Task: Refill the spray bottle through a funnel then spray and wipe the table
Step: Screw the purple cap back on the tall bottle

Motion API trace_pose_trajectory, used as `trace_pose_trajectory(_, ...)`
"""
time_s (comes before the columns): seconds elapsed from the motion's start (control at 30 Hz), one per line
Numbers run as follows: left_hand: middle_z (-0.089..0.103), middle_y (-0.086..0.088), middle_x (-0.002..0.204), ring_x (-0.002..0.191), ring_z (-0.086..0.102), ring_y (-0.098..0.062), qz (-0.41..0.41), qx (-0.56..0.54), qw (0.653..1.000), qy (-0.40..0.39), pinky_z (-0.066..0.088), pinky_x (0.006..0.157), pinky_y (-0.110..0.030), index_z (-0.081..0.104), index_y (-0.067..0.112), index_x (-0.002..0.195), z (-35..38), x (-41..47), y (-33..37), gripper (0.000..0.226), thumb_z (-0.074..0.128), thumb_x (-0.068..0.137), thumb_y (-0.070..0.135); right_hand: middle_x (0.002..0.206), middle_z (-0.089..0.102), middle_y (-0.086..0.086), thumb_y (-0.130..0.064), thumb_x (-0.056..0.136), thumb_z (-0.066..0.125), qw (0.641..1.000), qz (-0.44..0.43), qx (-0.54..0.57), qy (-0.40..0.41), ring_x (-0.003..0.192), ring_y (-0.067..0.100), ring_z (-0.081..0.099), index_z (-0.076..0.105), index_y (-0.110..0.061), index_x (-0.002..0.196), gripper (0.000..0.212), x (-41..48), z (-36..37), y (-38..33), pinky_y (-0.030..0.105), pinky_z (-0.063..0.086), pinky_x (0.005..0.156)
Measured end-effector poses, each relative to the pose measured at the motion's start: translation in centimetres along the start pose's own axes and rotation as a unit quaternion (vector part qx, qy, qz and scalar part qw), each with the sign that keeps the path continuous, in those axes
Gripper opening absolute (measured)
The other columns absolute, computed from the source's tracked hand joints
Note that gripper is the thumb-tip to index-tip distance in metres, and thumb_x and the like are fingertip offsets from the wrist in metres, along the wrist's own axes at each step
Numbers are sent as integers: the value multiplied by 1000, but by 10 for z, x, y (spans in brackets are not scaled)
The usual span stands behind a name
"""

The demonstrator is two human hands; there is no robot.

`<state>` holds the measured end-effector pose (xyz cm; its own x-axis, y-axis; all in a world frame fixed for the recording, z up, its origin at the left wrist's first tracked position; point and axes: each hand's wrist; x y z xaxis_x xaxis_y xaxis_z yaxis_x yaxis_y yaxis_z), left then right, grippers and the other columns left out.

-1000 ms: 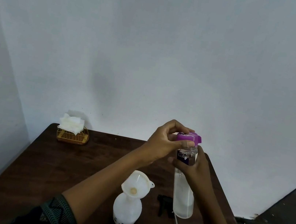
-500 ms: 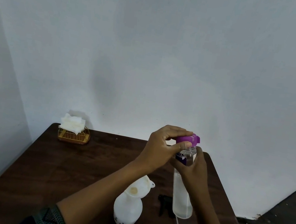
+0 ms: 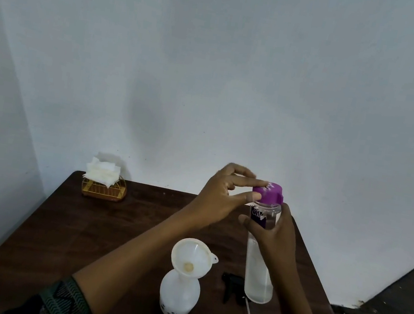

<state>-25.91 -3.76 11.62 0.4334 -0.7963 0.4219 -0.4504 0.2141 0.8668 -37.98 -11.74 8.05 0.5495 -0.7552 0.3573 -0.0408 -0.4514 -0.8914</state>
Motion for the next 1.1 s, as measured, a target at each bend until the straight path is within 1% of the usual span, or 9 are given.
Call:
trace_pose_trajectory(0.1, 66, 2, 113, 97, 64, -3, 9, -7, 999, 38, 51, 87, -16, 68, 16, 113, 4, -5, 0, 27, 57, 90, 5, 90, 55, -15, -14, 72, 79, 1000, 1, -10, 12, 80, 2, 57, 43, -24, 110, 53, 1, 0, 2, 5, 44, 58)
trace_pose_trajectory(0.2, 67, -4, 117, 98, 67, -11, -19, -52, 997, 58, 52, 87, -17, 64, 10, 116, 9, -8, 5, 29, 45, 96, 6, 91, 55, -15, -29, 65, 79, 1000, 7, 2, 14, 79, 2, 57, 42, -23, 111, 59, 1, 1, 0, 9, 42, 59)
trace_pose_trajectory(0.47, 58, 0, 129, 114, 59, -13, -70, -131, 989, 12, 50, 98, -28, 43, 24, 136, 23, -4, 6, 64, 74, 80, 23, 88, 56, -15, -7, 76, 73, 1000, -2, -9, 6, 72, -2, 62, 43, -23, 109, 47, 4, 5, 0, 7, 47, 58)
trace_pose_trajectory(0.57, 61, 7, 117, 108, 59, -8, -89, -116, 989, 14, 49, 96, -27, 50, 23, 127, 22, -2, 3, 56, 76, 77, 24, 87, 57, -12, -3, 76, 73, 1000, -6, -5, -8, 72, -9, 61, 44, -20, 108, 46, 2, 6, 0, 5, 46, 58)
trace_pose_trajectory(0.67, 55, 9, 120, 114, 52, -12, -87, -75, 993, 2, 45, 88, -17, 57, 24, 124, 17, 2, 2, 48, 75, 79, 26, 88, 59, -9, -5, 74, 76, 1000, 1, 15, -10, 73, 1, 63, 46, -19, 110, 48, 0, 4, -1, 5, 47, 59)
trace_pose_trajectory(0.77, 48, 7, 124, 114, 48, -13, -97, -65, 992, -40, 44, 84, -14, 55, 26, 130, 11, 4, 5, 51, 72, 82, 25, 91, 58, -11, -7, 72, 78, 1000, 5, 26, -13, 75, -6, 62, 45, -20, 111, 52, 0, 2, -2, 3, 46, 59)
trace_pose_trajectory(0.9, 56, 6, 119, 108, 52, -5, -93, -95, 989, -60, 47, 79, -10, 45, 20, 137, 6, 4, 8, 57, 68, 85, 14, 92, 58, -13, -5, 73, 76, 1000, 7, 25, -8, 79, 2, 60, 45, -21, 111, 52, 2, 1, -3, 2, 45, 59)
trace_pose_trajectory(1.03, 58, 9, 112, 98, 57, -4, -79, -105, 991, -35, 47, 72, -5, 59, 17, 121, 12, 5, 11, 42, 72, 82, 15, 92, 58, -12, -3, 73, 75, 1000, 1, 21, -17, 80, 3, 60, 45, -20, 111, 52, 1, 2, -3, 4, 47, 61)
trace_pose_trajectory(1.1, 56, 12, 111, 106, 54, -9, -71, -74, 995, -5, 49, 80, -11, 65, 25, 112, 16, 7, 9, 38, 76, 77, 31, 93, 57, -16, -3, 73, 75, 1000, -1, 24, -15, 82, 1, 59, 43, -23, 112, 54, -1, 4, -3, 2, 46, 62)
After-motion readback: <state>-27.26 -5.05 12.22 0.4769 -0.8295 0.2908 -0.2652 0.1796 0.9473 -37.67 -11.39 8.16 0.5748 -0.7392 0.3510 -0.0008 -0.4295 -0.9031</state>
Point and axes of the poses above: each hand's wrist, its own x-axis towards the middle knuckle, its own z-axis out of the palm, y = z × x
